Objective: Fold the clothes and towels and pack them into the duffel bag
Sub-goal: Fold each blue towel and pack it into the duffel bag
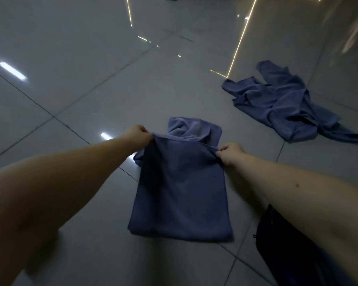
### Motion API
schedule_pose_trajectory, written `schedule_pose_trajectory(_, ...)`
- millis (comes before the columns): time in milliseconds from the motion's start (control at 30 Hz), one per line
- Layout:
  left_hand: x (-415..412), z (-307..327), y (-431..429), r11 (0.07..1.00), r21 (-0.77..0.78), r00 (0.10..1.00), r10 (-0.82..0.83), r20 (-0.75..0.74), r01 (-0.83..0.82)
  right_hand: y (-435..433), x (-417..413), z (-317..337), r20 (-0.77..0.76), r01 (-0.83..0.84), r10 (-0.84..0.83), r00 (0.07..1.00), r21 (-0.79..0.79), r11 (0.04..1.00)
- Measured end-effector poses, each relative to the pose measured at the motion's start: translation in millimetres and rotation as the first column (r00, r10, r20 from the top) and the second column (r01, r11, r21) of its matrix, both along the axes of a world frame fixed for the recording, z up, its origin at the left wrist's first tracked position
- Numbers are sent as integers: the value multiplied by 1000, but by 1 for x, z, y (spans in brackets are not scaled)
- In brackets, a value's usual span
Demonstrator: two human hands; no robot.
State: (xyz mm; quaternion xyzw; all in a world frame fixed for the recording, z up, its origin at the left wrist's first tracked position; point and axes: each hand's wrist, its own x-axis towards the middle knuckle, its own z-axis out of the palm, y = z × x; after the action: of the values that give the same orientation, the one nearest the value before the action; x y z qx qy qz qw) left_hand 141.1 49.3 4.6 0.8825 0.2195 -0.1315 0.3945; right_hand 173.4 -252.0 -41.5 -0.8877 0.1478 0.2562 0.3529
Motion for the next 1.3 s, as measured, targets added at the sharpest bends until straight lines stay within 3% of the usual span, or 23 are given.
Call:
schedule_pose_trajectory(100, 3, -5, -5, 997, -72, 999, 23, -34, -25, -1, 2, -6, -93, 136, -125, 988, 124, 983)
schedule_pose_trajectory(167, 2, -1, -7, 996, -87, 999, 29, -27, -31, -1, 4, -1, -116, 127, -109, 987, 161, 979)
schedule_pose_trajectory(333, -10, 25, -13, 998, -41, 999, -52, -1, 52, 0, -14, 39, -58, -77, 83, 995, 100, 992)
schedule_pose_trajectory(433, -33, 59, -15, 991, 23, 990, -133, 54, 132, -3, -36, 78, 55, -156, 151, 987, 108, 982)
schedule_pose_trajectory(633, -123, 126, -1, 903, 195, 913, -403, 67, 384, -30, -98, 146, 145, -429, 421, 895, 30, 903)
schedule_pose_trajectory(800, -207, 87, 2, 806, 157, 821, -567, -76, 571, -52, -172, 119, -23, -611, 611, 791, -1, 791)
schedule_pose_trajectory(1000, -254, 18, -1, 739, 115, 740, -627, -244, 664, -55, -208, 68, -194, -636, 613, 766, -82, 768)
schedule_pose_trajectory(1100, -269, 7, 2, 711, 115, 713, -655, -252, 694, -49, -210, 59, -233, -710, 671, 704, -203, 675)
schedule_pose_trajectory(1200, -275, 9, 4, 582, 163, 605, -764, -223, 796, -45, -212, 59, -233, -779, 747, 622, -279, 562)
schedule_pose_trajectory(1300, -274, 16, 6, 317, 171, 350, -908, -230, 933, -46, -213, 58, -161, -823, 849, 504, -388, 415)
